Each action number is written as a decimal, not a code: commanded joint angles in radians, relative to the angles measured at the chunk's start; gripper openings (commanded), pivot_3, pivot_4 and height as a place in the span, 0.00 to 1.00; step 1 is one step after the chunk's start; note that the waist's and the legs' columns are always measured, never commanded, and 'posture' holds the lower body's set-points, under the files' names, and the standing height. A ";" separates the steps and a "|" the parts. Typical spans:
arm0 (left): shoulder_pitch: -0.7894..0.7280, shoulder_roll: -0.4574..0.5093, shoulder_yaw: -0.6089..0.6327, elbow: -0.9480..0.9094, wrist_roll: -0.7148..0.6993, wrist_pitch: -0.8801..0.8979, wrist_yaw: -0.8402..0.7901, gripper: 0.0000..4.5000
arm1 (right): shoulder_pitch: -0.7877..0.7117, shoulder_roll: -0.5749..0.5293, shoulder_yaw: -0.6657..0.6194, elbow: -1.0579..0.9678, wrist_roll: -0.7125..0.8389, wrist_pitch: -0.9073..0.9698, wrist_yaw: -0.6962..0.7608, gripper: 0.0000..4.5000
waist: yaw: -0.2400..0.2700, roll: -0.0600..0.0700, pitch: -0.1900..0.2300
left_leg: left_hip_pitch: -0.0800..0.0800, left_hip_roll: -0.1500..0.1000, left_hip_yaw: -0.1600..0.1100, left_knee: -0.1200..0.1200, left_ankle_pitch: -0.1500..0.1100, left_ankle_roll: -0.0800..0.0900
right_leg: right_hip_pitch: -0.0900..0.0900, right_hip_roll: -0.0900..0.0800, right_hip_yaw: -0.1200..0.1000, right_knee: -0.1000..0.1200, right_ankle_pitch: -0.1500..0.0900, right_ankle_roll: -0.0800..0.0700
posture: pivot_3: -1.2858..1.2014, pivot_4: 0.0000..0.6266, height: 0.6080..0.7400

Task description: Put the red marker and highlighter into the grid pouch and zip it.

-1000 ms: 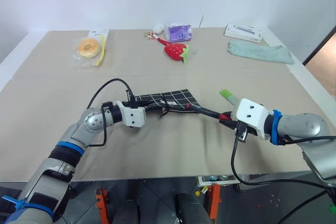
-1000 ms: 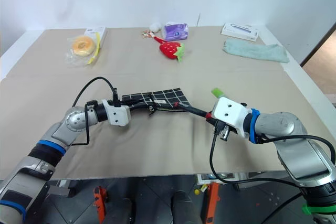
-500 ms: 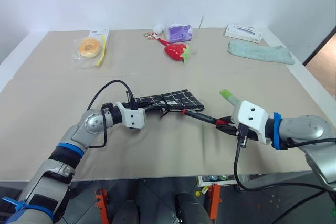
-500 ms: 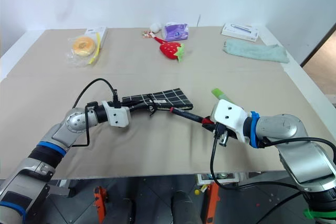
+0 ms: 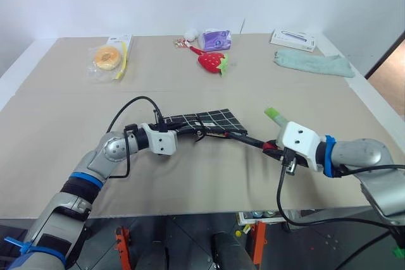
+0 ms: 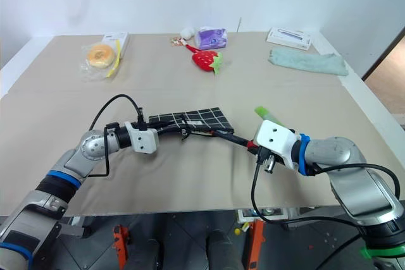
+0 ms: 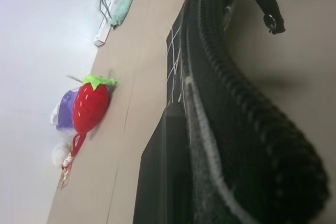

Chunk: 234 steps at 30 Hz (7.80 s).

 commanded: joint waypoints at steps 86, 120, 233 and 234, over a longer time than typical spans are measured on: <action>0.013 -0.113 0.056 -0.189 -0.165 0.224 -0.128 0.00 | -0.297 0.220 -0.120 0.682 0.010 0.196 -0.204 0.22 | -0.004 0.000 0.000 | 0.002 -0.001 0.000 0.002 0.000 0.000 | 0.002 0.001 0.001 0.003 0.002 -0.001 | 0.52 0.24 1.00; 0.001 -0.120 0.053 -0.171 -0.163 0.225 -0.119 0.00 | -0.270 -0.159 0.024 -0.077 0.070 0.109 0.175 0.22 | -0.002 0.004 0.001 | 0.000 -0.001 0.000 0.002 0.000 0.001 | 0.000 0.000 0.002 0.002 0.000 0.001 | 0.52 0.24 1.00; 0.002 -0.154 0.061 -0.201 -0.212 0.300 -0.172 0.00 | -0.438 0.145 -0.037 -0.122 0.309 0.405 -0.059 0.98 | 0.020 0.004 0.001 | -0.001 0.000 0.000 0.002 0.000 0.001 | -0.001 0.000 0.000 0.002 0.001 -0.001 | 0.52 0.24 1.00; 0.001 -0.151 0.062 -0.200 -0.212 0.299 -0.173 0.00 | -0.444 0.152 -0.034 -0.117 0.311 0.412 -0.067 0.98 | 0.019 0.004 0.001 | -0.001 0.000 0.000 0.002 0.000 0.001 | -0.001 0.000 0.000 0.002 0.001 -0.001 | 0.52 0.24 1.00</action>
